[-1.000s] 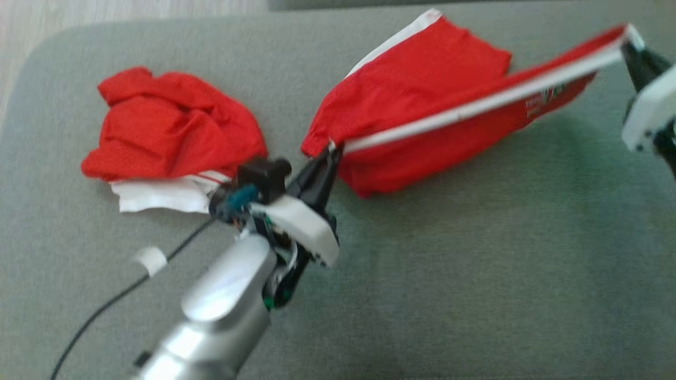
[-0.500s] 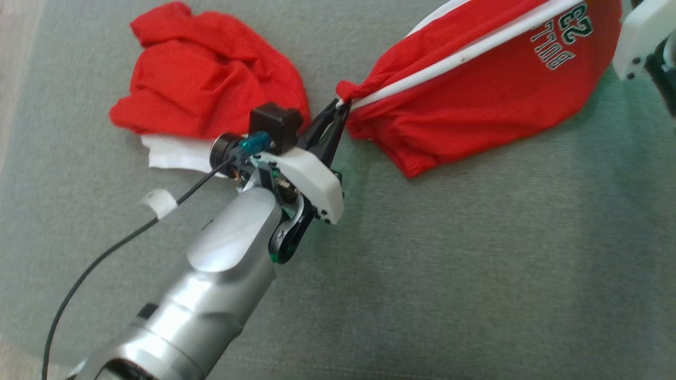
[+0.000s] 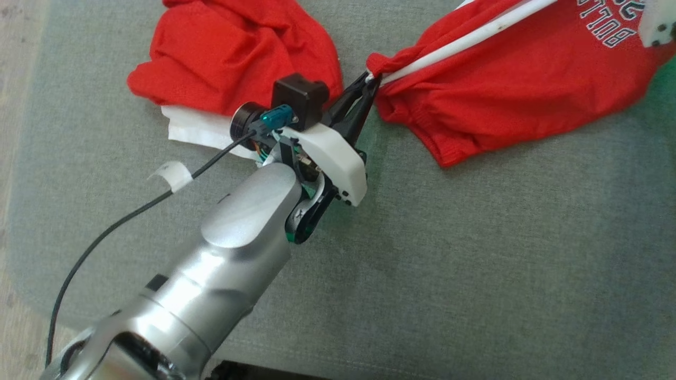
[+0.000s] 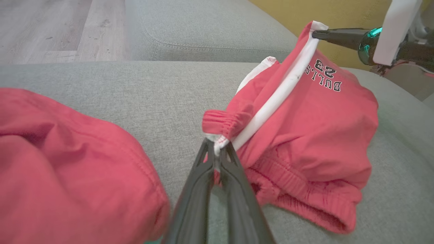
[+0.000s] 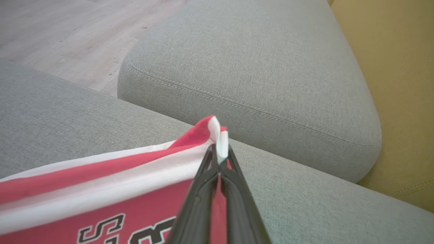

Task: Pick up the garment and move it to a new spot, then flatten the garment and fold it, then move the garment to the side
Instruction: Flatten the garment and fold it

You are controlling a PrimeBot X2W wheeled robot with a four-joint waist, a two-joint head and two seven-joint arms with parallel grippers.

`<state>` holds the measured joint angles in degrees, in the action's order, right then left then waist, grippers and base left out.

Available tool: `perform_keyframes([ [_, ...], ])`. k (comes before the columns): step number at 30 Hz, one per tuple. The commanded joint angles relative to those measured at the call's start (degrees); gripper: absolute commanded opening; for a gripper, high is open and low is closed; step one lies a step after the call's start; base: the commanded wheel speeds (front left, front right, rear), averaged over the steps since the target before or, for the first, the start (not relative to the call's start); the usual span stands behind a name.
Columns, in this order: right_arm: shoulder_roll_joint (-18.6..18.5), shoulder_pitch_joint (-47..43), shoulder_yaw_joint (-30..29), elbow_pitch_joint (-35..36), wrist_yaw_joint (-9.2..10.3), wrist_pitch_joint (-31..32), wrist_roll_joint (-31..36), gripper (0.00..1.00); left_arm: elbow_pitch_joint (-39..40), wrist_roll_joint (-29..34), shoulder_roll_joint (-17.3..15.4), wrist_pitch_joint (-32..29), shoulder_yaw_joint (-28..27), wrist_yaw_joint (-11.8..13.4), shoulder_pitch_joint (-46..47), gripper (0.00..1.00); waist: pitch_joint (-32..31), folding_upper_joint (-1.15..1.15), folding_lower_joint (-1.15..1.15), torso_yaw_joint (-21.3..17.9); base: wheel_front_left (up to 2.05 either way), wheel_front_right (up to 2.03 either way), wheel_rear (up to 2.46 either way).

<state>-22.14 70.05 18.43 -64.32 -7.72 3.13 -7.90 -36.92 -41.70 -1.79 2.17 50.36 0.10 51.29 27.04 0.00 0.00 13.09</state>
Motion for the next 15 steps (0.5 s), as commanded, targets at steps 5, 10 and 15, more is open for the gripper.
perform_keyframes([
  [5,0.8,3.6,-0.3,-2.0,0.23,-2.2,0.9,1.00,1.0,-2.2,-1.1,1.3,0.8,1.4,3.2,0.00,1.0,0.00,0.00,0.7,0.00,0.00,0.00],
  [10,1.0,5.3,-1.4,-4.8,0.23,-4.6,2.0,1.00,-0.3,-4.2,-1.1,2.9,2.2,2.7,4.2,1.00,1.2,0.00,0.00,1.0,0.00,0.00,0.00],
  [15,1.4,4.8,-3.5,-6.9,0.23,-6.9,1.7,1.00,-2.5,-5.8,-1.1,5.2,2.8,3.6,4.6,1.00,-0.5,0.00,0.00,0.9,0.00,0.00,0.00],
])
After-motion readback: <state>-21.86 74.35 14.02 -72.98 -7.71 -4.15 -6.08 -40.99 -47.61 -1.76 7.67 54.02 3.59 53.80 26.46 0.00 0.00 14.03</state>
